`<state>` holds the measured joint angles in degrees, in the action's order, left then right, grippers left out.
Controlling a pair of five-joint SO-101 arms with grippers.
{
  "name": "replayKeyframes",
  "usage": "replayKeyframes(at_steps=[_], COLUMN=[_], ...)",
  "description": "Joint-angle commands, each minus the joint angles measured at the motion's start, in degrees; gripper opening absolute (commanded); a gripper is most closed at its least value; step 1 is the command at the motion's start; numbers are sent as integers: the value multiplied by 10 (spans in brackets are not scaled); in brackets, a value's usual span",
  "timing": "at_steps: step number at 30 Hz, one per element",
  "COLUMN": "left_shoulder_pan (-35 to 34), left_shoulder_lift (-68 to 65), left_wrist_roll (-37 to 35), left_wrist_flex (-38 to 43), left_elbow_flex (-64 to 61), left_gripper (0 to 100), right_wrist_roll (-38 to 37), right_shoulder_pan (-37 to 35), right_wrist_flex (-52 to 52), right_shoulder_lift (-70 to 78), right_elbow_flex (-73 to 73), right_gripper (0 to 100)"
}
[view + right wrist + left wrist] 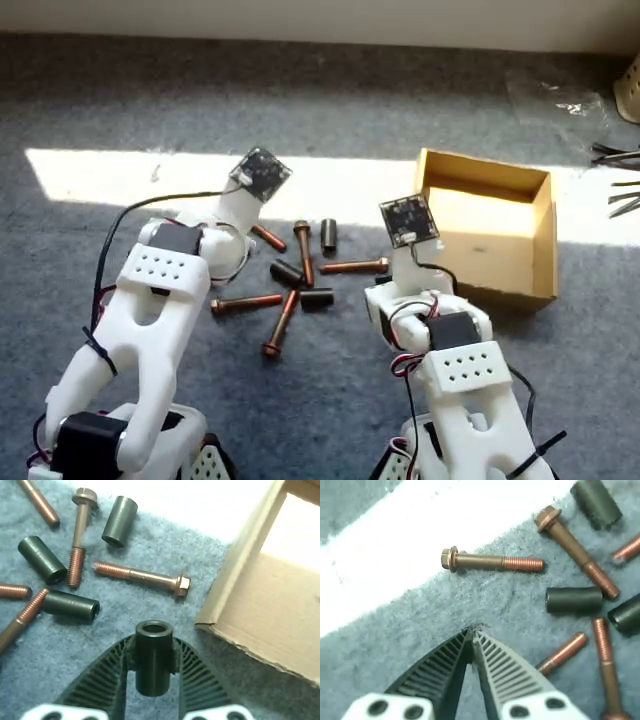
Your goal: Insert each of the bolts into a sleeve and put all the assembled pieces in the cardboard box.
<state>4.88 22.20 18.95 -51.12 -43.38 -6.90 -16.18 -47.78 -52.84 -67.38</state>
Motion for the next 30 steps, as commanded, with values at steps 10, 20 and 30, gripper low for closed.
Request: replayKeyframes(at_steps=[10,20,30], left_shoulder_pan=[28,7,-11], left_shoulder_lift=[1,-130,-292], left_wrist_roll=[-565,-693,-708], left_wrist_flex=[90,193,193], left_elbow_flex=[28,38,141], left_gripper=[78,80,81], right_wrist_roll=[1,1,1], right_shoulder_pan=[7,14,27], right_wrist_flex=[16,16,17], right_shoulder_lift=[-13,-13,-13], right_elbow_flex=[1,1,1], right_gripper=[4,4,4])
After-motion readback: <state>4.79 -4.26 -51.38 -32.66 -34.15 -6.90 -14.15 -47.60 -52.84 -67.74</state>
